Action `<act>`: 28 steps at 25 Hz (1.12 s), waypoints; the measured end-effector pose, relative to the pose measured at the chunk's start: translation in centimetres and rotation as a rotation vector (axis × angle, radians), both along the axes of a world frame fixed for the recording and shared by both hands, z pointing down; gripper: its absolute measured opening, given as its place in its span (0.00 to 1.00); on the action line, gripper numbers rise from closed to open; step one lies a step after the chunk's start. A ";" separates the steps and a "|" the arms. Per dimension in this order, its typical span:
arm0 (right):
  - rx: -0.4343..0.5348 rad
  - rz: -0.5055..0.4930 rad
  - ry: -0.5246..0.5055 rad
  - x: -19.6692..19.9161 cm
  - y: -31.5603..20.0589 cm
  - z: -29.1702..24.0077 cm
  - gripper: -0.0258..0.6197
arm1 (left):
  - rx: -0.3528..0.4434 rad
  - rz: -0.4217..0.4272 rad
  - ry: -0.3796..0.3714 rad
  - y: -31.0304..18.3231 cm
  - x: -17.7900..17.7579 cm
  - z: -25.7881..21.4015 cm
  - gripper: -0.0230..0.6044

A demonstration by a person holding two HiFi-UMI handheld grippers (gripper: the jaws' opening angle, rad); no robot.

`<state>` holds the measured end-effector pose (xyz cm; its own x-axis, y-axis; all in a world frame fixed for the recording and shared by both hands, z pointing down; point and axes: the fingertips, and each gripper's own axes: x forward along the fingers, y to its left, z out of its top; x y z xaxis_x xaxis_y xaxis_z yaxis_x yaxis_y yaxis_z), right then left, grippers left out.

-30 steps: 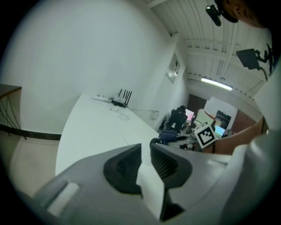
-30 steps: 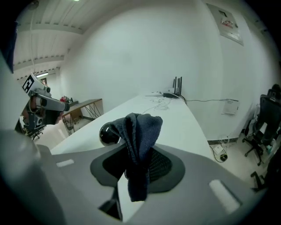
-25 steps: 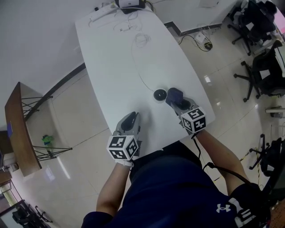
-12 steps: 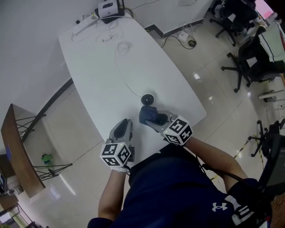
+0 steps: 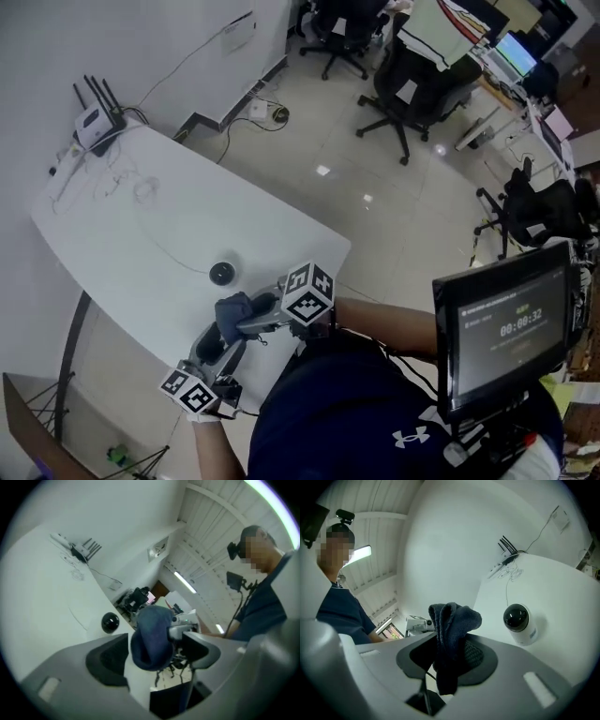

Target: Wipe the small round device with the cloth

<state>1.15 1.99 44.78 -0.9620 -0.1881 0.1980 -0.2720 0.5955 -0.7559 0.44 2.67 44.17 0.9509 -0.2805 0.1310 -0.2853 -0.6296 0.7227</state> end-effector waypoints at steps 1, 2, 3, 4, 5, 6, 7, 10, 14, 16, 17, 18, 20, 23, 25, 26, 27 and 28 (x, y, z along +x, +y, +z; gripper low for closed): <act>0.005 -0.005 -0.008 0.2 0.3 -0.5 0.22 | -0.003 0.044 0.031 0.8 0.5 -0.4 0.61; 0.007 -0.015 -0.024 0.2 0.7 -1.0 0.22 | -0.004 0.079 0.049 1.5 0.9 -0.7 0.61; 0.003 -0.032 -0.050 0.1 1.3 -1.7 0.22 | -0.002 0.107 0.058 2.2 1.3 -0.8 0.61; -0.009 -0.054 -0.081 0.0 2.1 -2.3 0.23 | 0.002 0.129 0.068 2.9 1.6 -1.0 0.61; -0.025 -0.078 -0.109 -0.1 3.0 -2.9 0.23 | 0.010 0.145 0.085 3.8 1.9 -1.4 0.57; -0.040 -0.097 -0.128 -0.1 3.9 -3.4 0.23 | 0.021 0.153 0.106 4.7 2.3 -1.9 0.48; -0.051 -0.107 -0.137 0.2 4.7 -3.7 0.23 | 0.031 0.153 0.127 5.6 2.7 -2.4 0.36; -0.060 -0.056 -0.132 1.5 4.5 -4.2 0.28 | 0.017 0.111 0.192 6.2 3.4 -2.8 0.24; -0.042 0.152 -0.058 1.4 0.4 -2.8 0.35 | -0.047 -0.023 0.269 2.6 0.0 -2.3 0.22; -0.024 0.249 0.008 1.5 -0.6 -1.8 0.36 | -0.064 -0.110 0.266 1.4 -2.5 -1.7 0.22; -0.011 0.291 0.041 1.8 -0.8 -1.3 0.34 | -0.064 -0.147 0.248 1.0 -3.6 -1.4 0.22; 0.002 0.326 0.070 2.4 -0.9 -0.8 0.27 | -0.062 -0.178 0.228 0.8 -4.3 -0.9 0.22; 0.017 0.369 0.107 3.7 -0.7 -0.2 0.17 | -0.055 -0.224 0.209 0.8 -5.0 0.1 0.22; 0.022 0.364 0.128 4.8 0.3 0.2 0.13 | -0.070 -0.266 0.203 1.4 -4.8 1.0 0.22; 0.023 0.345 0.120 4.5 0.7 0.3 0.13 | -0.077 -0.284 0.193 1.7 -4.9 1.1 0.22; 0.023 0.335 0.114 4.2 0.7 0.4 0.12 | -0.076 -0.293 0.185 1.8 -5.0 1.1 0.23; 0.022 0.324 0.109 3.9 0.6 0.5 0.12 | -0.074 -0.305 0.177 1.9 -5.0 1.1 0.22; 0.022 0.311 0.106 3.7 0.6 0.5 0.12 | -0.073 -0.319 0.172 1.9 -4.9 1.0 0.22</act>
<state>4.88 2.54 45.32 -0.8319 -0.4753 0.2864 -0.5199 0.4871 -0.7017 -4.43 4.55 45.21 0.8267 -0.5626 0.0074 -0.3296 -0.4736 0.8167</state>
